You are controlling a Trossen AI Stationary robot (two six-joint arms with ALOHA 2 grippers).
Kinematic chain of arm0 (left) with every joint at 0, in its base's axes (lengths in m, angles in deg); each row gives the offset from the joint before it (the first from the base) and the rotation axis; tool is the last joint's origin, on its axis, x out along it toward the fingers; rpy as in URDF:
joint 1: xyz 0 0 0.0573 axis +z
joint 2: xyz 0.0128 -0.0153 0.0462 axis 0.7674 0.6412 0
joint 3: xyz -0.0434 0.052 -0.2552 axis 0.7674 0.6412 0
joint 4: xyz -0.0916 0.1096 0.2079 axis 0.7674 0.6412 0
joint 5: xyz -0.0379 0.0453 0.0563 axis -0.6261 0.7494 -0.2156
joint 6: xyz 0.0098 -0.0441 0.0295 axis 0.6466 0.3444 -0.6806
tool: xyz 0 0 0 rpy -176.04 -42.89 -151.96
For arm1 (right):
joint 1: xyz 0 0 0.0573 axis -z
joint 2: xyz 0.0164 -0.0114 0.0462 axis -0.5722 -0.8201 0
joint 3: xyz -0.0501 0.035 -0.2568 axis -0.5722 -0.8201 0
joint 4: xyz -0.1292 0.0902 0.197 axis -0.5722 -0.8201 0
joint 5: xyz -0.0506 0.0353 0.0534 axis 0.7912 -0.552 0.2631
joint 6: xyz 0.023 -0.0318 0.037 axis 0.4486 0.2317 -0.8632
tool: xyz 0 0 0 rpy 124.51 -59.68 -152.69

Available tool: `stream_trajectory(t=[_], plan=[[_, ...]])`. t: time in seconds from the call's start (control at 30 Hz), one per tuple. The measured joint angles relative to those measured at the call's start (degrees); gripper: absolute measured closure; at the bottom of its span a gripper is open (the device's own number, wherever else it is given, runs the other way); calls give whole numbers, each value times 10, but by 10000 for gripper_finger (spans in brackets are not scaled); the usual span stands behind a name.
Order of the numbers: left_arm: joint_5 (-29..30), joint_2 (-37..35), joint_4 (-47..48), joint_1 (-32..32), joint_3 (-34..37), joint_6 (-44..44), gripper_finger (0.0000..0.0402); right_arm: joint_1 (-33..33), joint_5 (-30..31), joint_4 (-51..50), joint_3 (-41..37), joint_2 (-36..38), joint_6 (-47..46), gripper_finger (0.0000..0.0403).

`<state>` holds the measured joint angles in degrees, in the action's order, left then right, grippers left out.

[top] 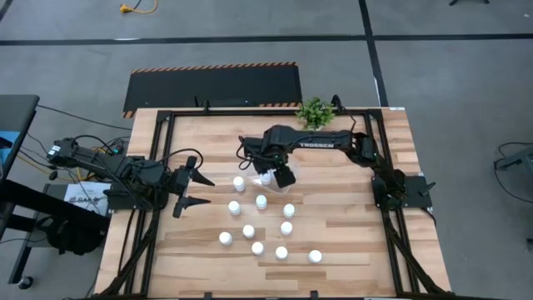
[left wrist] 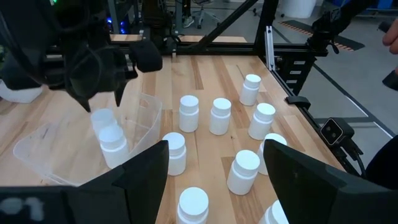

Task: Pick and place pill bottles into a basket
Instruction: Put the pill bottle into the bin

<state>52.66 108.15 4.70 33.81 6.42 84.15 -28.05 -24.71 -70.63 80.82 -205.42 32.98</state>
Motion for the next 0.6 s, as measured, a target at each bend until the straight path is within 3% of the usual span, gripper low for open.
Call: stream_trajectory(t=[0.3, 0.43, 0.6], plan=[[0, 0, 0, 0, 0, 0, 150, -9, 72, -94, 105, 5, -93, 191], [-6, 0, 0, 0, 0, 0, 150, -7, 55, -95, 117, 36, -210, 195], [-30, 0, -6, 0, 0, 0, 150, -5, -24, -97, 108, 66, -338, 200]])
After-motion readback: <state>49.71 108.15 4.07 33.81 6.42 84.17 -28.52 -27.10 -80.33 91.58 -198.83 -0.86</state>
